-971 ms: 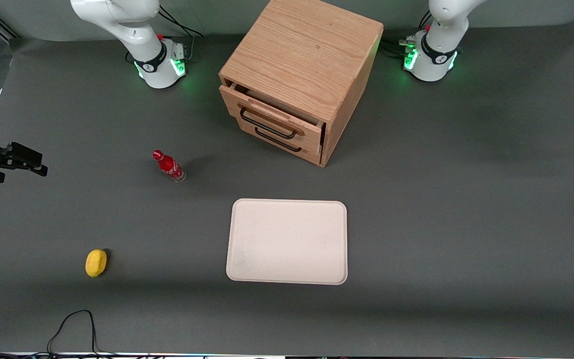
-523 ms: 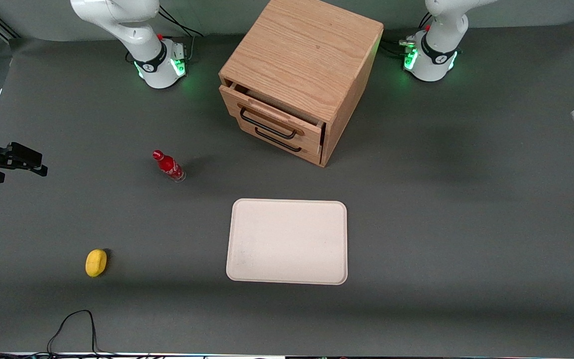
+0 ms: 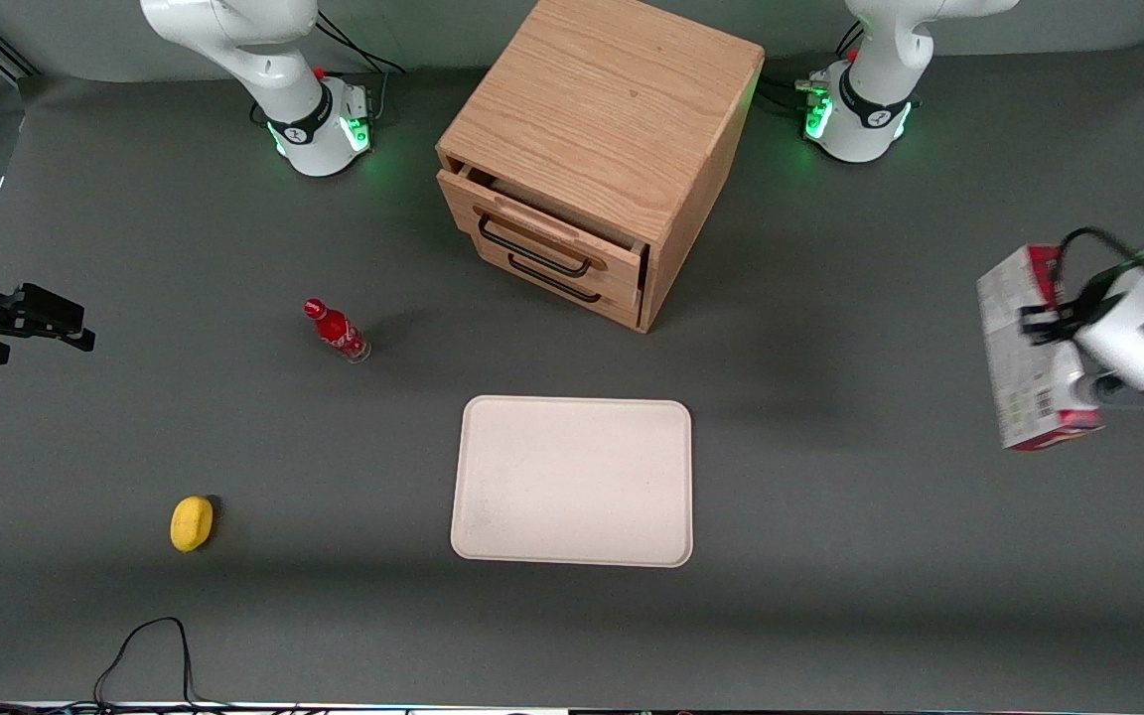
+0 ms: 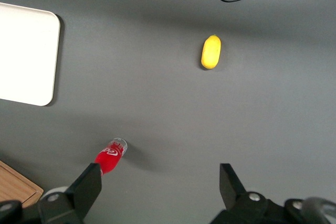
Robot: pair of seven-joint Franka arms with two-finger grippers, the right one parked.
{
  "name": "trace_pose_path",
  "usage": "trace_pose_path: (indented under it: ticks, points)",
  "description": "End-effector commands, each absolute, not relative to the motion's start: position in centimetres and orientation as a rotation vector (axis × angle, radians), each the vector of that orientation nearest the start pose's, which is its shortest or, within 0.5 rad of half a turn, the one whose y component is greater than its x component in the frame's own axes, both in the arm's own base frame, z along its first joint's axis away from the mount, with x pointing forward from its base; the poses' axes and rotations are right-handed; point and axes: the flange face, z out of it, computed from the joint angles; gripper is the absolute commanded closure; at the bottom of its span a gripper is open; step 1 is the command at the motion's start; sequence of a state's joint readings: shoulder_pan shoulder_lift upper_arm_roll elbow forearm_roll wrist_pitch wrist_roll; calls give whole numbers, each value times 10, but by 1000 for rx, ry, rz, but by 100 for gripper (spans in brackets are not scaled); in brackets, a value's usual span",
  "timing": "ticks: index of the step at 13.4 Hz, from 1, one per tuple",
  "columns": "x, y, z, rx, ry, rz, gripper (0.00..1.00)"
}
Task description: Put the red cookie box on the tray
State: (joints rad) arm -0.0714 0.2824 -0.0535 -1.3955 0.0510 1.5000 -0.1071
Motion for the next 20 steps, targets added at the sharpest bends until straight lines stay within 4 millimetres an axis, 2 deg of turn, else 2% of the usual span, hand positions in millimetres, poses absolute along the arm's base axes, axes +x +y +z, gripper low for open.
trace_pose_path:
  ticks: [1,2,4,7,8,10,12,14,16,20]
  points:
    - [656,-139,520,-3102,-39,202,100]
    - [667,-170,508,-3113,-52,155,100]
    - [679,-226,480,-3125,33,120,100]
    - [685,-293,442,-3155,-21,34,100]
    - [687,-308,424,-3178,-41,27,100]
    - [691,-323,392,-3229,-110,50,100]
    - [690,-350,359,-3250,-145,26,100]
    - [693,-358,326,-3256,-224,26,100]
    - [682,-377,309,-3250,-188,53,100]
    - [668,-394,285,-3219,-151,97,100]
